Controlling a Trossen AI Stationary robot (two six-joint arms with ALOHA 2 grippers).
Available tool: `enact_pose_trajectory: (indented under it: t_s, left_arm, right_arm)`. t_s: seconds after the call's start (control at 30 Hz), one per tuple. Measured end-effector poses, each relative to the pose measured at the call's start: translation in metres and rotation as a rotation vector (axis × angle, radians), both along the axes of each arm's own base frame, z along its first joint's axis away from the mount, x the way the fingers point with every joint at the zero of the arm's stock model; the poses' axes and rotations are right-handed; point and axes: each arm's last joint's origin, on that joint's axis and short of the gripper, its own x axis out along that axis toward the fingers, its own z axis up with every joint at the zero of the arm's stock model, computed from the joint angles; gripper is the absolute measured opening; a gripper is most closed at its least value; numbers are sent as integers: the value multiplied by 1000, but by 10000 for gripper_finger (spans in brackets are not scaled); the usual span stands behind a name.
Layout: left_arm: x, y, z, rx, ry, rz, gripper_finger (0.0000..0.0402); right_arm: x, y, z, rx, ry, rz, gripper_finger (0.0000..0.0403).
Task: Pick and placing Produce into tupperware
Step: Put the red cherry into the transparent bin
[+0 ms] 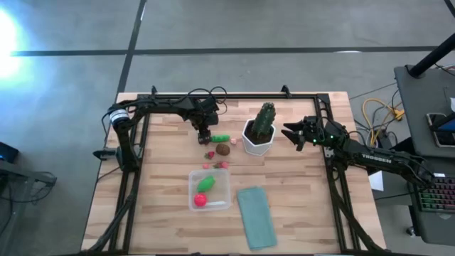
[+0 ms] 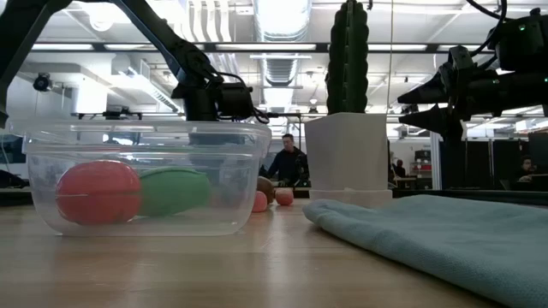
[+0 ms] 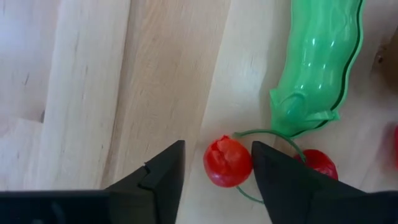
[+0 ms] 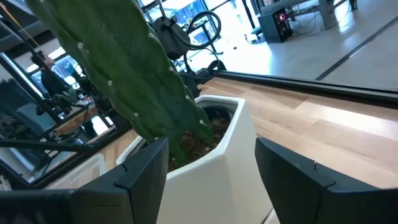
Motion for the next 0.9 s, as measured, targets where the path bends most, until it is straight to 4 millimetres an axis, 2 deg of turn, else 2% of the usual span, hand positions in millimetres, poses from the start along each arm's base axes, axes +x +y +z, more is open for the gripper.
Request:
enact_pose_trajectory:
  t_s: [0.17,0.33,0.9]
  left_arm:
    - [0,0,0,-2,3,-1,130]
    - [-3,-2,-4,-12,19,-1,115]
    - [-5,-3,-6,-25,23,25,106]
  right_arm:
    - [0,0,0,0,0,0,233]
    - [0,0,0,0,0,0,233]
    - [0,0,0,0,0,0,233]
